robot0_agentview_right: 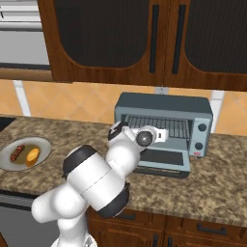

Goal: Pick up the kebab skewer and baguette bread, and place them inside the toaster oven. Close the toaster oven door and start by setting the timer.

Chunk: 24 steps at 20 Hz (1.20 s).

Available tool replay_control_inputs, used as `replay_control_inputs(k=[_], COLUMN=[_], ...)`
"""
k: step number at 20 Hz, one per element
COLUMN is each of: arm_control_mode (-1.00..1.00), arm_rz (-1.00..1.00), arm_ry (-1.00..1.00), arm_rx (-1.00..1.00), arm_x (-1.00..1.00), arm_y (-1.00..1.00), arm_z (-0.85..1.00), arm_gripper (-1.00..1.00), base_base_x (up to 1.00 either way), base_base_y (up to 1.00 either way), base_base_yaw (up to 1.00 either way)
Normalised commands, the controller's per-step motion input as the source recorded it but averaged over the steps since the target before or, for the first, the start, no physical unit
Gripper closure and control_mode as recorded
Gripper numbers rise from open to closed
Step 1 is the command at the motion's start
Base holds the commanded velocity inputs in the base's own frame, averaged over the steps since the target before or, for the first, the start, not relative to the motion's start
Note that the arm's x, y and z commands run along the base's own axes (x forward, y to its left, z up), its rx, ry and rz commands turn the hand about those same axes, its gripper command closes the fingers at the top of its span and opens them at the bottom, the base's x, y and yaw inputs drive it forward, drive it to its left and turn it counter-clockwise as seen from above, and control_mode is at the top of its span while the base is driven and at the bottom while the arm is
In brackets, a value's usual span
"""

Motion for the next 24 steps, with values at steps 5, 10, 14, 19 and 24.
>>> replay_control_inputs(k=[5, 10, 14, 19, 24], arm_control_mode=[-1.00, -1.00, -1.00, -1.00, -1.00], arm_rz=[0.00, 0.00, 0.00, 0.00, 0.00], arm_ry=[0.09, 0.14, 0.33, 0.36, 0.33], arm_rx=[0.00, 0.00, 0.00, 0.00, 0.00], arm_x=[-0.03, -0.34, -0.50, -0.69, -0.66], arm_y=[0.00, 0.00, 0.00, 0.00, 0.00], arm_z=[-0.08, -0.48, -0.75, -0.97, -0.98], arm_gripper=[-1.00, -1.00, -1.00, -1.00, -1.00], base_base_x=[0.00, 0.00, 0.00, 0.00, 0.00], base_base_y=[0.00, 0.00, 0.00, 0.00, 0.00], base_base_yaw=[0.00, 0.00, 0.00, 0.00, 0.00])
